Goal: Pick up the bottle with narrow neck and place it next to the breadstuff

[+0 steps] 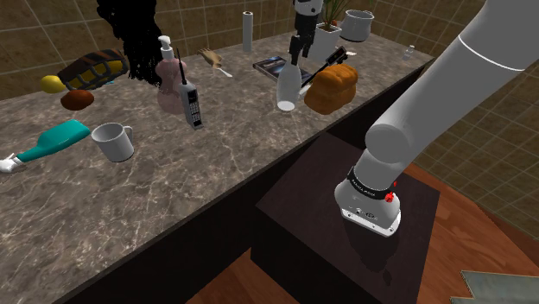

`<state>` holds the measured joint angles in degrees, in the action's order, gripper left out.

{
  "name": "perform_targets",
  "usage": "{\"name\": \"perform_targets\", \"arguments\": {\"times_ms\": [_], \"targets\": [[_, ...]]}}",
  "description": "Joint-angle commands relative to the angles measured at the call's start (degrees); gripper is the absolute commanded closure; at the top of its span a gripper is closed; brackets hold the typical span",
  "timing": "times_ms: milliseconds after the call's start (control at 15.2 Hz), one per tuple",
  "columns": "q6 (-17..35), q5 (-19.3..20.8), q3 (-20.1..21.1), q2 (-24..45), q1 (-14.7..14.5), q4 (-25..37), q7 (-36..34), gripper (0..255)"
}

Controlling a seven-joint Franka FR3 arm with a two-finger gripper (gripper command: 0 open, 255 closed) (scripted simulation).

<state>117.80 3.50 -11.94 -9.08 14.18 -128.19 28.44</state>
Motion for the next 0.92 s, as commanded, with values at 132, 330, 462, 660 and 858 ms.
{"name": "perform_targets", "arguments": {"times_ms": [132,330,462,660,858], "targets": [[-1.97,0.06,0.10,-0.62,-0.03,1.36,-0.07,0],[-7.39,0.13,0.35,-1.90,-0.14,5.52,-0.19,0],[-7.39,0.13,0.35,-1.91,-0.13,5.51,-0.19,0],[-7.39,0.13,0.35,-1.90,-0.13,5.52,-0.19,0],[-7.39,0.13,0.35,-1.90,-0.13,5.52,-0.19,0]]}}
